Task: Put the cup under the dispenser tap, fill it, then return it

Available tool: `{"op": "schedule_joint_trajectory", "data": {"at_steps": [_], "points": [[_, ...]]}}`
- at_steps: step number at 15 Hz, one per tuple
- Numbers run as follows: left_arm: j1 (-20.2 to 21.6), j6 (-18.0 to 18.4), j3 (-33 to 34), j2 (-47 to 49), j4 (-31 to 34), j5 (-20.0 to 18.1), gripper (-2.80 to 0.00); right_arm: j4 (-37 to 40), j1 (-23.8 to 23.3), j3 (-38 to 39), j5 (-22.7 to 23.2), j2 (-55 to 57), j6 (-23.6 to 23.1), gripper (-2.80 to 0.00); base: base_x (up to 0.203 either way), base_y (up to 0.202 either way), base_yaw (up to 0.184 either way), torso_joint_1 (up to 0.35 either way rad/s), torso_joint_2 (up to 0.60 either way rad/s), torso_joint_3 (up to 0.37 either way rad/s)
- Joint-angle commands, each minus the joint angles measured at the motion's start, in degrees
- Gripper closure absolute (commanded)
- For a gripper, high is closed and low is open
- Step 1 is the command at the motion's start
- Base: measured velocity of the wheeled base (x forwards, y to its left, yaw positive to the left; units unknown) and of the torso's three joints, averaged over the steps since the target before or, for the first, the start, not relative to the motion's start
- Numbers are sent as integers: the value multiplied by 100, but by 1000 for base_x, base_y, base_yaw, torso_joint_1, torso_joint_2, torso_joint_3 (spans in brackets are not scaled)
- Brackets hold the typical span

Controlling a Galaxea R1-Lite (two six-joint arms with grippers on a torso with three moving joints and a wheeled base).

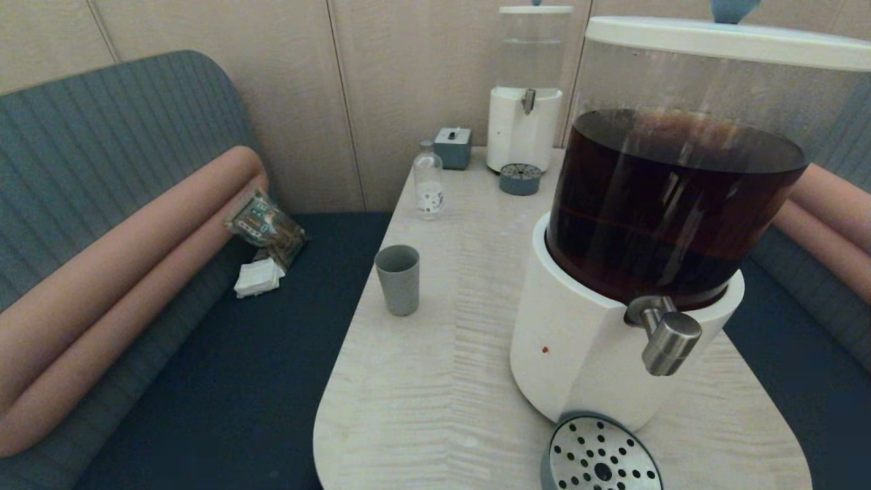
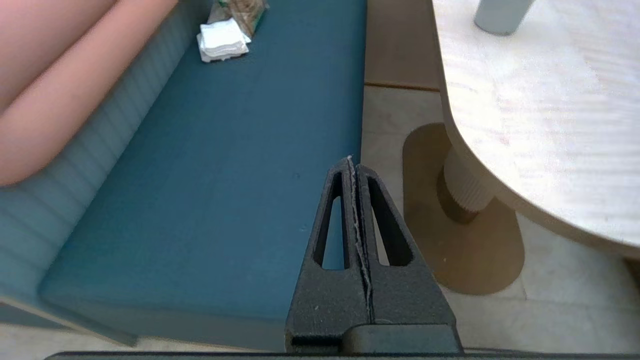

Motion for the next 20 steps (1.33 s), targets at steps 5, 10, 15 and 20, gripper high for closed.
{"op": "schedule_joint_trajectory", "data": {"at_steps": [5, 10, 15, 20], "points": [[0, 562, -8, 7, 25, -241, 0, 1, 1, 58, 3, -20, -6, 0, 0, 0, 0, 0, 0, 0], [0, 518, 1, 7, 14, -236, 0, 1, 1, 61, 3, -20, -6, 0, 0, 0, 0, 0, 0, 0], [0, 519, 1, 7, 14, -227, 0, 1, 1, 53, 3, -20, -15, 0, 0, 0, 0, 0, 0, 0], [0, 518, 1, 7, 14, -227, 0, 1, 1, 57, 3, -20, -6, 0, 0, 0, 0, 0, 0, 0]]}}
